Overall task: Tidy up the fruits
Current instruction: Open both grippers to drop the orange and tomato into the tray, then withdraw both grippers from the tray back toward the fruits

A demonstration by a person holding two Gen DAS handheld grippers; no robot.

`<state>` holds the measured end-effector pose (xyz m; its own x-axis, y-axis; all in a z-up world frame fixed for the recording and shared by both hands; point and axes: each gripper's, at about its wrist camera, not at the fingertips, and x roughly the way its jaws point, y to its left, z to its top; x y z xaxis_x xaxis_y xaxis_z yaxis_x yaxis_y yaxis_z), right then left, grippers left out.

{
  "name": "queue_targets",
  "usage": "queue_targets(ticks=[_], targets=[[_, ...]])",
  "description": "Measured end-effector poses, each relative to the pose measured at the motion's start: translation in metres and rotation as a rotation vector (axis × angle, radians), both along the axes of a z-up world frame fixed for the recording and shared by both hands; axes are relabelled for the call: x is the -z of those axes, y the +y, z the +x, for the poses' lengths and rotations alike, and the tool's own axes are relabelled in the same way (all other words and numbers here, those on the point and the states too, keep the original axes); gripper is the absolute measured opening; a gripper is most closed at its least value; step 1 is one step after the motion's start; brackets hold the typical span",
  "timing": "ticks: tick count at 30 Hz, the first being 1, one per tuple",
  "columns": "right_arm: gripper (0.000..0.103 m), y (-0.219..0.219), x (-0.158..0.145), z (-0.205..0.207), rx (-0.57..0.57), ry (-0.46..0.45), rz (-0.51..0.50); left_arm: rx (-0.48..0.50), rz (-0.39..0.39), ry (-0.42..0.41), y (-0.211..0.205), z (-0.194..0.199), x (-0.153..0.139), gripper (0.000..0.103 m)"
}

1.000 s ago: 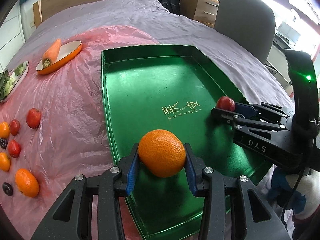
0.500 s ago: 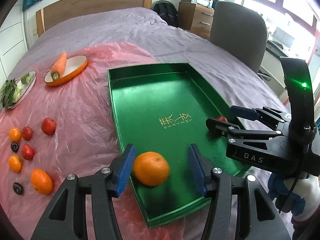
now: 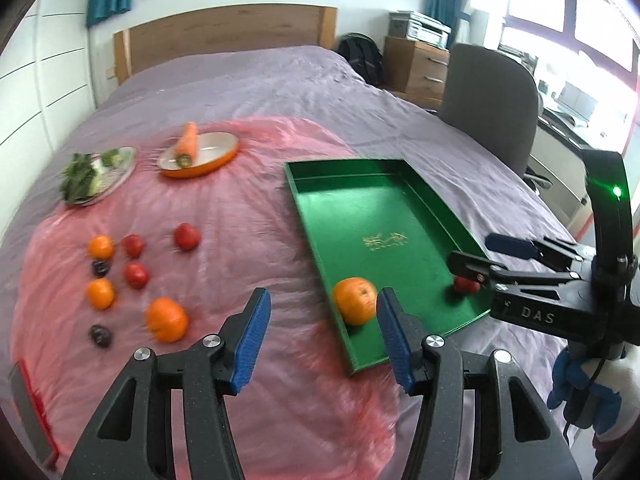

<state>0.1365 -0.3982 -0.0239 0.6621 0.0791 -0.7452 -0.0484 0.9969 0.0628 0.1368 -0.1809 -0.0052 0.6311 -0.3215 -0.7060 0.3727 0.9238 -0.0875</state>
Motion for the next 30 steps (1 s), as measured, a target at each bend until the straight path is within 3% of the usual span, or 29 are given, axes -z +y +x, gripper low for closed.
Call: queue_targets(ticks=[14, 30], targets=[[0.103, 0.056, -0.023, -0.053, -0.091, -0.035, 0.049, -0.162, -0.015, -0.017, 0.077, -0.045, -0.042, 0.049], [0.103, 0.134, -0.034, -0.106, -0.219, -0.068, 0.092, -0.373, 0.058, -0.086, 0.172, -0.103, -0.069, 0.050]])
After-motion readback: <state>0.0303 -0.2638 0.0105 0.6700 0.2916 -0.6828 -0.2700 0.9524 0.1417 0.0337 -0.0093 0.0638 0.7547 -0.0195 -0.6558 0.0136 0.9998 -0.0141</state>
